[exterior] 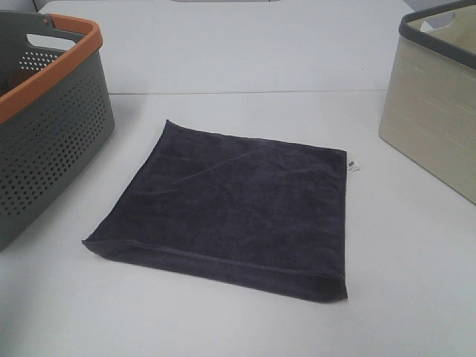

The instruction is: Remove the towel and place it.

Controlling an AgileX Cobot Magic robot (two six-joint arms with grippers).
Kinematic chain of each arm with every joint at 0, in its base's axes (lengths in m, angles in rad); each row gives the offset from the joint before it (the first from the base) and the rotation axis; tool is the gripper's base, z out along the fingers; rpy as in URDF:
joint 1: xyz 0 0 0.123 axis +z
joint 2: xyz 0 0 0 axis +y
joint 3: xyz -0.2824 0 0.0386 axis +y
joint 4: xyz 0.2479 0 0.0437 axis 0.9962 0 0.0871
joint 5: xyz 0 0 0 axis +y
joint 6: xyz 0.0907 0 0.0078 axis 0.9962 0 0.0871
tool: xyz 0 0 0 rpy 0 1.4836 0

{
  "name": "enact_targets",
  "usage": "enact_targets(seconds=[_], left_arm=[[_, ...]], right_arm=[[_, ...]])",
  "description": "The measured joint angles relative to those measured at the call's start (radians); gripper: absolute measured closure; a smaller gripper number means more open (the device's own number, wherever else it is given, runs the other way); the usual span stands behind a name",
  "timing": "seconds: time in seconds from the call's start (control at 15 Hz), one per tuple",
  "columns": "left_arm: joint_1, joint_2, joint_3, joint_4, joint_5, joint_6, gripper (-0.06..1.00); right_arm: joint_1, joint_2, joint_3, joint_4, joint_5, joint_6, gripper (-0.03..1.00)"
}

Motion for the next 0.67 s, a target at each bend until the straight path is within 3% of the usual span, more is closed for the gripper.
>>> enact_targets(seconds=[0.27,0.67], left_arm=[[0.0,-0.29,0.229,0.005,-0.084,0.003,0.16],[0.0,-0.689,0.477,0.001,-0.1,0.049,0.16]], right_arm=[[0.0,-0.211,0.1,-0.037,-0.008,-0.033,0.38],[0.0,-0.459,0.242,-0.012,-0.046,-0.099,0.38]])
